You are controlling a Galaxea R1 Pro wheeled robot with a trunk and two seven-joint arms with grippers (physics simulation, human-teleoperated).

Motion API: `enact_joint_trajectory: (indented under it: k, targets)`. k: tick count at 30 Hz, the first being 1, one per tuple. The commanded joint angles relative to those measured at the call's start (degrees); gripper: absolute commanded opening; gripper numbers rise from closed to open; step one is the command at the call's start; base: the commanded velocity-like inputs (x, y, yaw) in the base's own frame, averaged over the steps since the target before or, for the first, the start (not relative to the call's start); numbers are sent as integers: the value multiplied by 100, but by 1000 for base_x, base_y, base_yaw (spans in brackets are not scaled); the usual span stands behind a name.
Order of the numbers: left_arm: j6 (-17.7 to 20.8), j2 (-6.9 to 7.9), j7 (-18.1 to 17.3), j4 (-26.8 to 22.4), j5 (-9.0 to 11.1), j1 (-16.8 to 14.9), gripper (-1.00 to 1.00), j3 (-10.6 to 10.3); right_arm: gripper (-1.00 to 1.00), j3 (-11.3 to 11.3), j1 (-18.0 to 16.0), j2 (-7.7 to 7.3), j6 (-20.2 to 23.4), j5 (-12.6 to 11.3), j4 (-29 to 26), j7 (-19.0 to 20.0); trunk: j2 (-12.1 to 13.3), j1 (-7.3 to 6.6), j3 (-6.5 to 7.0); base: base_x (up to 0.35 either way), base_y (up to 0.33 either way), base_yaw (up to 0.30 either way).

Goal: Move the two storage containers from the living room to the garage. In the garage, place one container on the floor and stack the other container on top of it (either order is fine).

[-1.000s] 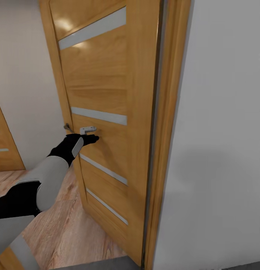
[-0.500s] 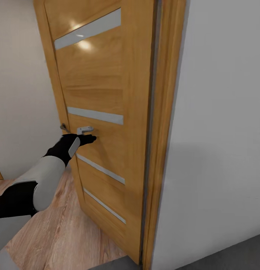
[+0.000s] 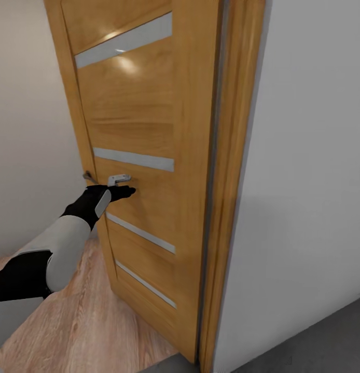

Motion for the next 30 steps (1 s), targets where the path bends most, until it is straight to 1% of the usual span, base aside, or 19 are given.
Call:
enact_joint_trajectory:
  k: [1,11,20,21,26,30]
  targets:
    - [35,-150,-52,-21,195,-2,100,41,100,-23,-3,0,3,4,-1,24,-3,0,-5,0,273,-272]
    - [13,-146,-62,-25,188,1,100,35,100,-26,-3,2,3,11,-5,24,-3,0,-5,0,267,-260]
    - [-55,-142,-70,-30,193,7,100,-10,100,-25,-3,3,5,16,-6,24,-3,0,-5,-37,76,-72]
    - [-58,-142,-70,-30,194,8,100,-31,100,-26,-3,2,5,16,-6,24,-3,0,-5,-159,88,-143]
    - [-89,-137,-77,-30,195,28,100,-285,100,-29,-3,0,7,15,-6,24,-3,0,-5,-225,125,-221]
    - [-208,-139,-79,-30,200,32,100,-356,100,-25,-4,0,5,16,-6,24,-3,0,-5,-163,112,-154]
